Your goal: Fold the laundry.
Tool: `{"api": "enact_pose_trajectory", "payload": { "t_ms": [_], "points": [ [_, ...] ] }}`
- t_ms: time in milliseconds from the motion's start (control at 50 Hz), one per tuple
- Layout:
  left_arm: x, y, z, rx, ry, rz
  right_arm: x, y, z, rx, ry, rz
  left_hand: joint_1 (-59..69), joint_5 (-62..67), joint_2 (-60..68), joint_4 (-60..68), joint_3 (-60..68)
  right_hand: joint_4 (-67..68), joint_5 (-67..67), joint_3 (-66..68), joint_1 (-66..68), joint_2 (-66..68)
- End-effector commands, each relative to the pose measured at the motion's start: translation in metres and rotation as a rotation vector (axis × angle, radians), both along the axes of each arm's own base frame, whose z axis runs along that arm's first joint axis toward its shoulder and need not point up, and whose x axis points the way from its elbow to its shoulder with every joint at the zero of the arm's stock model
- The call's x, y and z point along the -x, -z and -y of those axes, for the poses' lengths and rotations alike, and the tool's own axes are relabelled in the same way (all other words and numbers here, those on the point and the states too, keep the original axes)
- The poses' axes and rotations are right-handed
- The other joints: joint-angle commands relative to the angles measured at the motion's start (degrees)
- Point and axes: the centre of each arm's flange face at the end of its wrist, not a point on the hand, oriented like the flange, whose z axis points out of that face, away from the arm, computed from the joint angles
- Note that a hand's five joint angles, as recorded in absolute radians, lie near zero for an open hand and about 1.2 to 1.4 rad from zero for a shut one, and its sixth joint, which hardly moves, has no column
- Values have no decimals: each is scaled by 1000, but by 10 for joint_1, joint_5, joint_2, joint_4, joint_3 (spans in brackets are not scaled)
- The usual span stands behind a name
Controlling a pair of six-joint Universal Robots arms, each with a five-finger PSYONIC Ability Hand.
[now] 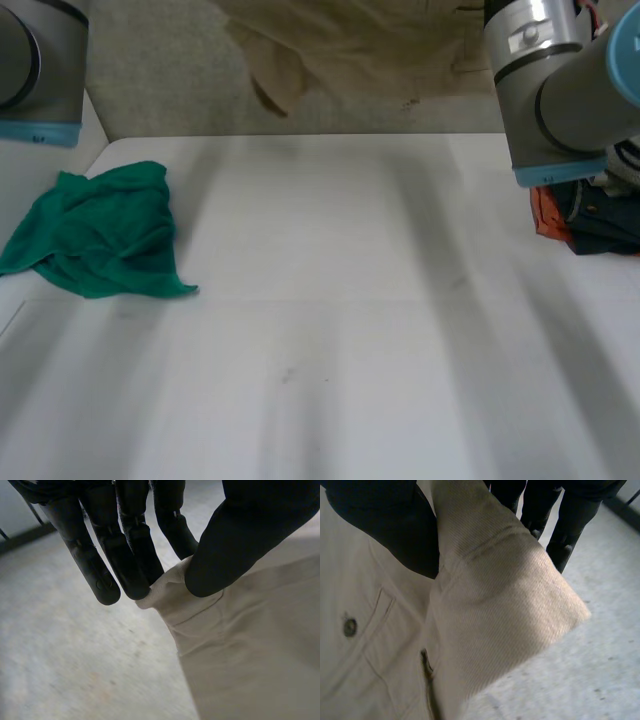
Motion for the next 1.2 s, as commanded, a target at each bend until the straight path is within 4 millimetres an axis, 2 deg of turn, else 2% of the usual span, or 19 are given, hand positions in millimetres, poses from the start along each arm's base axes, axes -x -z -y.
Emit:
{"api": "enact_pose_trajectory", "payload": {
  "t_ms": [20,60,80,120,140,200,220,260,320,380,480,620,860,980,1020,1080,1100,1180,1200],
  "points": [
    [-2,78,-11,-313,2,119,-4,56,-4,-233,-14,-120,133,123,113,111,114,113,109,116,162,122],
    [-5,101,-14,-379,-9,142,-4,73,-4,-283,-18,-146,133,123,113,111,114,113,109,116,162,122],
    [-6,126,-20,-447,-16,173,-6,94,-5,-341,-27,-178,133,123,113,111,114,113,109,116,162,122],
    [-7,151,-26,-510,-21,207,-6,118,-5,-402,-34,-210,133,123,113,111,114,113,109,116,162,122],
    [-9,174,-32,-563,-26,239,-7,144,-7,-466,-40,-246,133,123,113,111,114,113,109,116,162,122],
    [-10,206,-41,-630,-29,287,-5,182,-9,-557,-35,-294,133,123,113,111,114,113,109,116,162,122],
    [-9,224,-47,-658,-28,312,-4,205,-12,-616,-33,-329,133,123,113,111,114,113,109,116,162,122],
    [-8,246,-54,-686,-29,348,-1,235,-17,-699,-20,-387,133,123,113,111,114,113,109,116,162,122],
    [-10,263,-60,-714,-32,381,5,259,-27,-802,-7,-447,133,123,113,111,114,113,109,116,162,122],
    [-13,267,-65,-731,-34,392,10,262,-32,-859,4,-458,133,123,113,111,114,106,102,109,155,115],
    [-19,263,-72,-752,-40,401,22,243,-42,-972,9,-347,133,123,113,111,114,-297,-301,-294,-248,-288],
    [-24,256,-84,-791,-32,421,37,224,-53,-1035,23,-206,133,123,113,111,114,-353,-358,-350,-304,-344],
    [-25,256,-97,-844,-16,442,48,249,-53,-1095,115,-207,133,123,113,111,114,-225,-230,-223,-177,-216],
    [-24,255,-97,-842,-16,443,48,249,-54,-1085,120,-209,133,123,113,111,114,-168,-173,-166,-119,-159],
    [-24,256,-99,-846,-16,451,49,249,-56,-1085,134,-211,133,123,113,111,114,-98,-102,-95,-49,-89],
    [-25,259,-102,-873,-17,471,51,244,-61,-1076,152,-227,133,123,113,111,114,112,108,115,161,121],
    [-26,259,-104,-886,-19,479,52,241,-63,-1068,156,-239,133,123,113,111,114,113,109,116,162,122],
    [-29,260,-132,-994,4,571,57,235,-80,-1058,167,-371,133,123,113,111,114,113,109,116,162,122],
    [-31,257,-145,-1035,10,615,60,234,-91,-1066,167,-470,133,123,113,111,114,113,109,116,162,122]
  ]
}}
